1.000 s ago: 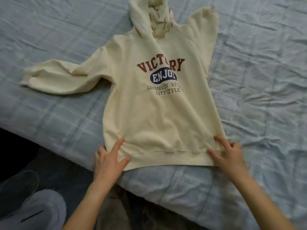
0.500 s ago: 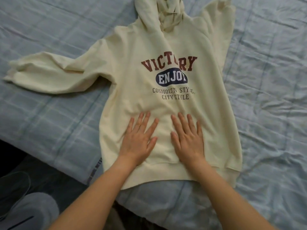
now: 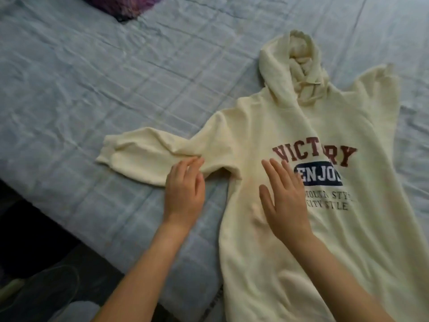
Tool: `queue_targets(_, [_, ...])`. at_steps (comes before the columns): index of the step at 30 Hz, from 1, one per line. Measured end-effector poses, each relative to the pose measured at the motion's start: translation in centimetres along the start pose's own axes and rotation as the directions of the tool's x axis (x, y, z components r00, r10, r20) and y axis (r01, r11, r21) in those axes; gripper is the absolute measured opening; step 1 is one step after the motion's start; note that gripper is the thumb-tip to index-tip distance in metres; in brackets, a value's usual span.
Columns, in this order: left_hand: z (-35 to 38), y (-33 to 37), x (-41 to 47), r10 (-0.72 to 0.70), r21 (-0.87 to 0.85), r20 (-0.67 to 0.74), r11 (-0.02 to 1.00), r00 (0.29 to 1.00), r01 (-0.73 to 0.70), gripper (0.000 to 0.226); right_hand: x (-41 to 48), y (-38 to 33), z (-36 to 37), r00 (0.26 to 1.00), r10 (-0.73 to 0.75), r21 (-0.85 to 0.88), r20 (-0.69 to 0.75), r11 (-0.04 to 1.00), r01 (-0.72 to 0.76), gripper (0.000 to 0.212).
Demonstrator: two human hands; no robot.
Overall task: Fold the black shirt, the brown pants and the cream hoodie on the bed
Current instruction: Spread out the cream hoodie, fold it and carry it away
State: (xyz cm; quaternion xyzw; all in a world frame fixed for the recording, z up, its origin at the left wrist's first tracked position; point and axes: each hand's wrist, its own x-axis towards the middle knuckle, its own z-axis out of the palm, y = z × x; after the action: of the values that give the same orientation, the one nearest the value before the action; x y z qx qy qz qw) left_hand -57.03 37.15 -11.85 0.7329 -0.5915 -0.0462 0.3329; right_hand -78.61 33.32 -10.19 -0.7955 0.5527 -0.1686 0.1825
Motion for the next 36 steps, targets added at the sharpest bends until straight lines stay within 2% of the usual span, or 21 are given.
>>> queue_targets(4, [-3.7, -9.5, 4.3, -0.255, 0.119, -0.156, 0.954, 0.954, 0.274, 0.038, 6.3, -5.0, 3.7, 0.995, -0.094, 0.007, 0.019, 0.996, 0.094, 0.051])
queue_targets(6, [-5.0, -14.0, 5.8, -0.414, 0.197, -0.193, 0.872, 0.889, 0.449, 0.046, 8.5, -6.7, 5.5, 0.99, -0.122, -0.048, 0.07, 0.991, 0.126, 0.051])
queue_targets(7, [-5.3, -16.1, 6.3, -0.469, 0.235, -0.166, 0.836, 0.868, 0.496, 0.052, 9.2, -7.3, 6.5, 0.986, -0.138, -0.087, 0.098, 0.985, 0.147, 0.052])
queue_targets(10, [-5.0, -19.4, 6.4, -0.512, 0.305, 0.041, 0.824, 0.858, 0.477, 0.072, 9.8, -9.2, 9.2, 0.957, -0.236, -0.177, 0.169, 0.948, 0.265, 0.056])
queue_targets(11, [-4.8, -20.3, 6.3, -0.512, 0.323, 0.061, 0.822, 0.857, 0.468, 0.075, 9.8, -10.0, 10.3, 0.941, -0.278, -0.196, 0.193, 0.929, 0.315, 0.056])
queue_targets(13, [-4.8, -21.7, 6.3, -0.495, 0.3, 0.031, 0.834, 0.869, 0.464, 0.07, 9.7, -12.1, 12.4, 0.911, -0.325, -0.225, 0.254, 0.896, 0.382, 0.057])
queue_targets(17, [-6.7, -23.0, 7.3, -0.493, -0.015, 0.044, 0.87, 0.869, 0.494, 0.043, 10.5, -15.3, 14.6, 0.893, -0.236, -0.286, 0.383, 0.889, 0.357, 0.062])
queue_targets(20, [-9.9, -23.3, 8.3, -0.435, -0.067, -0.058, 0.9, 0.899, 0.431, 0.031, 10.9, -17.6, 14.2, 0.91, -0.273, -0.312, 0.311, 0.875, 0.369, 0.06])
queue_targets(22, [-13.6, -24.8, 8.7, -0.395, 0.023, -0.203, 0.913, 0.896, 0.407, 0.033, 11.0, -19.1, 13.8, 0.918, -0.313, -0.286, 0.243, 0.881, 0.376, 0.058])
queue_targets(24, [-17.6, -27.2, 8.7, -0.411, 0.144, -0.314, 0.87, 0.856, 0.471, 0.044, 11.4, -20.1, 13.8, 0.916, -0.335, -0.256, 0.222, 0.886, 0.386, 0.057])
queue_targets(26, [-19.4, -29.1, 8.1, -0.497, 0.242, -0.264, 0.795, 0.826, 0.556, 0.049, 12.2, -20.5, 14.5, 0.913, -0.316, -0.238, 0.26, 0.895, 0.377, 0.058])
queue_targets(28, [-18.3, -29.4, 7.4, -0.586, 0.311, -0.136, 0.74, 0.799, 0.596, 0.044, 12.9, -20.3, 15.9, 0.896, -0.262, -0.242, 0.357, 0.901, 0.36, 0.057])
queue_targets(30, [-16.1, -28.2, 6.8, -0.643, 0.429, -0.075, 0.669, 0.762, 0.607, 0.043, 13.0, -19.6, 17.7, 0.864, -0.208, -0.262, 0.458, 0.898, 0.354, 0.058])
queue_targets(31, [-15.0, -27.2, 6.6, -0.629, 0.495, -0.077, 0.649, 0.773, 0.578, 0.045, 12.9, -19.3, 18.4, 0.855, -0.197, -0.265, 0.479, 0.897, 0.355, 0.059])
queue_targets(32, [-13.8, -26.2, 6.5, -0.549, 0.542, -0.083, 0.676, 0.832, 0.5, 0.049, 12.9, -19.2, 18.9, 0.855, -0.202, -0.256, 0.477, 0.899, 0.355, 0.059])
queue_targets(34, [-11.0, -23.9, 6.6, -0.249, 0.555, 0.022, 0.808, 0.968, 0.195, 0.058, 13.3, -19.3, 19.1, 0.883, -0.238, -0.202, 0.404, 0.918, 0.34, 0.059])
queue_targets(35, [-9.5, -22.9, 6.5, -0.104, 0.521, 0.122, 0.853, 0.987, 0.025, 0.06, 13.4, -19.3, 19.0, 0.904, -0.261, -0.185, 0.338, 0.924, 0.336, 0.059])
queue_targets(36, [-8.3, -22.2, 6.3, -0.021, 0.481, 0.22, 0.872, 0.975, -0.09, 0.06, 13.6, -19.0, 18.9, 0.923, -0.274, -0.19, 0.269, 0.925, 0.329, 0.059])
